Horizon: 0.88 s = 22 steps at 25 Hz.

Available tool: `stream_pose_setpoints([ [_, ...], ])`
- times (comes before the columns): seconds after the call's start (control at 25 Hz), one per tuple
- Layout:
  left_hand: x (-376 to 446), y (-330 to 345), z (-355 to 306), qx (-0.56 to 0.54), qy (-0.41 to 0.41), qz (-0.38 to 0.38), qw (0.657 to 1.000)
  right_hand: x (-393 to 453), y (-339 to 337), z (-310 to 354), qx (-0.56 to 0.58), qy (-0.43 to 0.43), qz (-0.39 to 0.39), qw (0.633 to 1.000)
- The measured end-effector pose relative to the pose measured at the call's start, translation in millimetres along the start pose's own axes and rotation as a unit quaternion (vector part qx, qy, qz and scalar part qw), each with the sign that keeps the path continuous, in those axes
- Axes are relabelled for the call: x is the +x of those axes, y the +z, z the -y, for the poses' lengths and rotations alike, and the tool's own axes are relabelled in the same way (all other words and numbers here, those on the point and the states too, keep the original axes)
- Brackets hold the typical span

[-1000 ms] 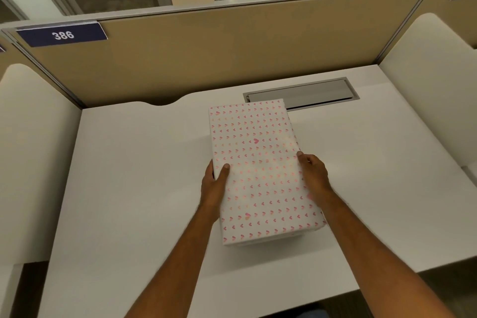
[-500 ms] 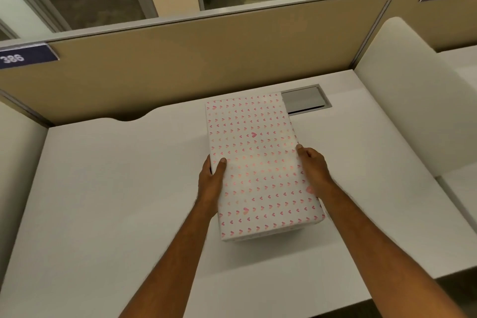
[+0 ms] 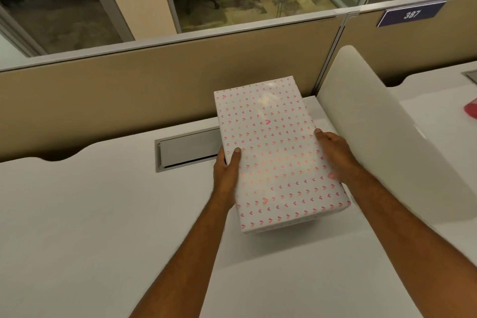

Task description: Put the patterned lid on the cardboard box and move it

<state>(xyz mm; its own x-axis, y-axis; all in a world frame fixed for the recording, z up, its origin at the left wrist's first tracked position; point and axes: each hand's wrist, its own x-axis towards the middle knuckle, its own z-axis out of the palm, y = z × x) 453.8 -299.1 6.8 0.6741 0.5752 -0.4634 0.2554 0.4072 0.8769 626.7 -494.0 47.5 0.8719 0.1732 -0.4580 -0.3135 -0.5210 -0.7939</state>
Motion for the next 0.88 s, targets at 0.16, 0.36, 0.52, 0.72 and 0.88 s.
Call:
stream_pose_setpoints([
  [0.16,33.9,56.3,-2.3,0.002,0.002,0.010,1.000,48.4,-37.0,3.6,0.001,0.020,-0.015,1.000],
  [0.36,62.6,99.7,1.8,0.011,-0.003,0.007,1.000,91.2,-60.9,-0.8,-0.011,0.039,-0.017,0.999],
  [0.52,79.6,111.5,7.5,0.023,-0.015,-0.009,1.000,113.9,-60.9,-5.6,-0.011,0.051,-0.010,0.999],
  [0.72,86.7,113.8,13.5,0.036,-0.019,-0.022,0.999,131.2,-54.1,-16.6,-0.047,0.013,-0.021,0.999],
  [0.88,85.2,114.2,11.5,0.043,-0.021,-0.025,0.999,132.3,-51.9,-22.2,-0.048,-0.013,-0.026,0.998],
])
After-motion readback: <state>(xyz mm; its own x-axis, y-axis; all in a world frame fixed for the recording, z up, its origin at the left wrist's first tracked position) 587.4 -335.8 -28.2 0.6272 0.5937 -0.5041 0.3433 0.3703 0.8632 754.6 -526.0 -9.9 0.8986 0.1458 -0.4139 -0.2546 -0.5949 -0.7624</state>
